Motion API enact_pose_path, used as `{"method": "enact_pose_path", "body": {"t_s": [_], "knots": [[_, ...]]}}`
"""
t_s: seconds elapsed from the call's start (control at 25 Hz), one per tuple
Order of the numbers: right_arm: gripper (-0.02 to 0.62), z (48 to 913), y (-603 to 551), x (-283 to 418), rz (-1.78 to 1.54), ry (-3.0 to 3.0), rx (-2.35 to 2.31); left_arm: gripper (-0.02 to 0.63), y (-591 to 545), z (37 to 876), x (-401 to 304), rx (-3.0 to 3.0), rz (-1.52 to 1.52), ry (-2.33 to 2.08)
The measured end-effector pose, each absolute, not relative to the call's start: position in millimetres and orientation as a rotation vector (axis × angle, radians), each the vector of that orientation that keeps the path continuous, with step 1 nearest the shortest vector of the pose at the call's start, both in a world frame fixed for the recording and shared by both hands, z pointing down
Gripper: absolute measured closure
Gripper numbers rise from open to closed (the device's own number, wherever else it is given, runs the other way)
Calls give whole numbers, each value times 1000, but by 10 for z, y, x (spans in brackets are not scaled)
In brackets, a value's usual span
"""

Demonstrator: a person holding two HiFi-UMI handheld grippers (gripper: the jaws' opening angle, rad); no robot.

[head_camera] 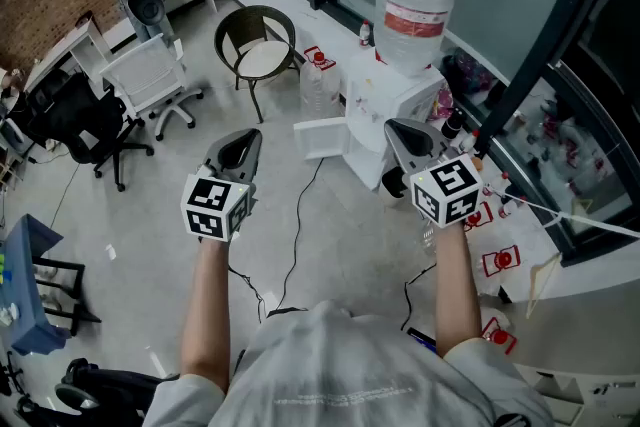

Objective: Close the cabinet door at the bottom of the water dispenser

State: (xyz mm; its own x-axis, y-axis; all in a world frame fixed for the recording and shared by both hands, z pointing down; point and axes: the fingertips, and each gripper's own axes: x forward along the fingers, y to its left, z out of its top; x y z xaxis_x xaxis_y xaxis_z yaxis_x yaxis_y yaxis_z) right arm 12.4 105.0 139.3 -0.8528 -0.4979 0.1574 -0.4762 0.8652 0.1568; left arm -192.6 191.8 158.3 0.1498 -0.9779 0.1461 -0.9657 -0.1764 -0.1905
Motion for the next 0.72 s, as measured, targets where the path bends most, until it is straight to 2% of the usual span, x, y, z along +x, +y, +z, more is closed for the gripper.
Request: {"method": "enact_pose_path", "body": {"t_s": [0.32,0.72], "knots": [[572,1469,843,365,-136,-2858,822,586,1825,1688,-1822,-2330,-379,2021],[572,1610,465,-2,-122,-2861,796,586,1303,1813,-2086,-2353,-449,1958]]}}
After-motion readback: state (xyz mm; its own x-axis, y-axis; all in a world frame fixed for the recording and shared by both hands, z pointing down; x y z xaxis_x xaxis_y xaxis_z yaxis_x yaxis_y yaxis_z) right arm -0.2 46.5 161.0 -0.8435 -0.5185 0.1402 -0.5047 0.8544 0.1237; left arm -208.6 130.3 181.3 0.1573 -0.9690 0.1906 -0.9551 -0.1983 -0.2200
